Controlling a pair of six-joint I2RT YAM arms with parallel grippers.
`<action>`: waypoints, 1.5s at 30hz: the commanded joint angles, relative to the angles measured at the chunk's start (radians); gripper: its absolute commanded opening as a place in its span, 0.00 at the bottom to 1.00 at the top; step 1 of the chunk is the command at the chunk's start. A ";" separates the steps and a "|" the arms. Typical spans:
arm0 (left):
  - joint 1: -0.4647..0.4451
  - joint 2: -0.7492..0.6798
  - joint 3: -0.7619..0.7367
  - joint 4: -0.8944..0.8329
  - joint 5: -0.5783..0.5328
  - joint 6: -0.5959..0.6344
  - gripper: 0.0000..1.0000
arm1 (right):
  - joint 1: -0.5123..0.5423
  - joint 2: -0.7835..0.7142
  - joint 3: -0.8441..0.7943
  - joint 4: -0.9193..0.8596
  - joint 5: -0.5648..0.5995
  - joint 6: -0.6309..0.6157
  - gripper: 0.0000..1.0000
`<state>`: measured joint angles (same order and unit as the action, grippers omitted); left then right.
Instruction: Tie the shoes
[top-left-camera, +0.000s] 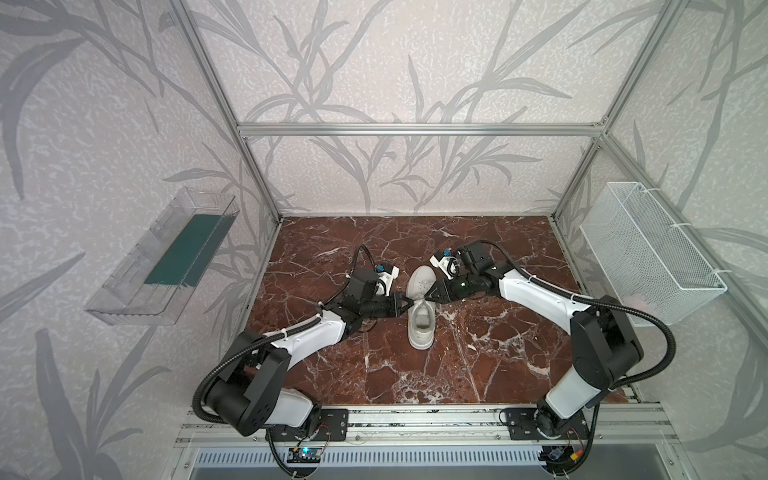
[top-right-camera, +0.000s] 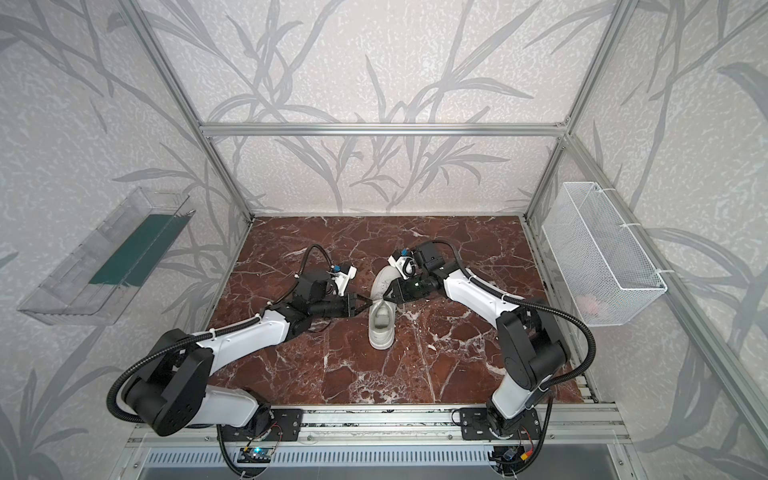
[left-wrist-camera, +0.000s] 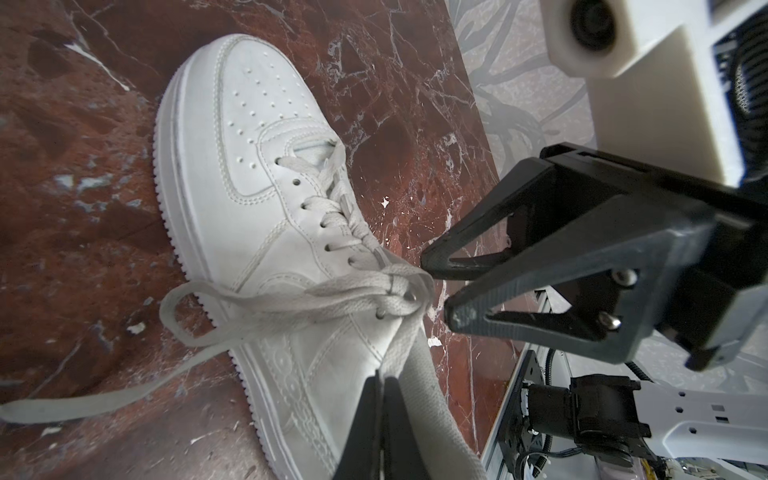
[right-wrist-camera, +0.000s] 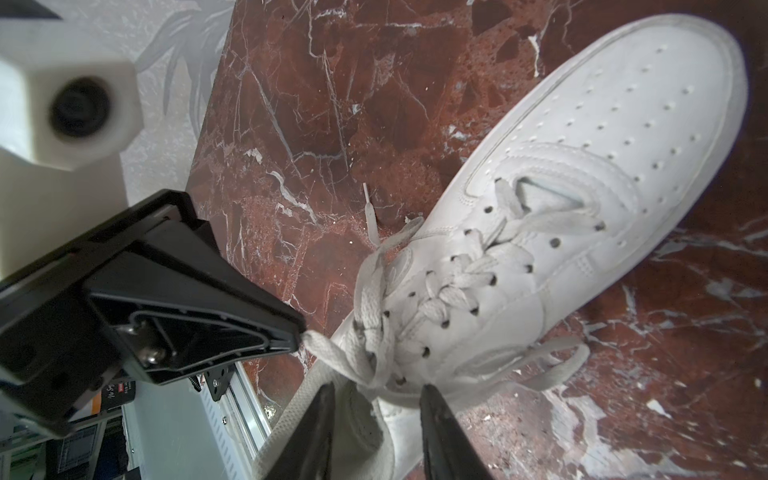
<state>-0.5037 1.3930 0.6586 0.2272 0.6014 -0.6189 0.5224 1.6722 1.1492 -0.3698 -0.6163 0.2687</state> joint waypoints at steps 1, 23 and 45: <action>0.011 -0.047 -0.008 -0.046 -0.019 0.030 0.01 | 0.012 0.014 0.025 -0.001 0.012 -0.004 0.36; 0.096 -0.203 -0.044 -0.212 -0.025 0.105 0.01 | 0.017 0.028 0.051 -0.037 0.056 -0.037 0.36; 0.190 -0.325 -0.072 -0.349 -0.039 0.147 0.01 | -0.021 -0.036 0.033 -0.045 0.041 -0.060 0.37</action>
<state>-0.3252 1.1000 0.6109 -0.0986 0.5724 -0.4828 0.5148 1.6844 1.1782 -0.3950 -0.5758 0.2317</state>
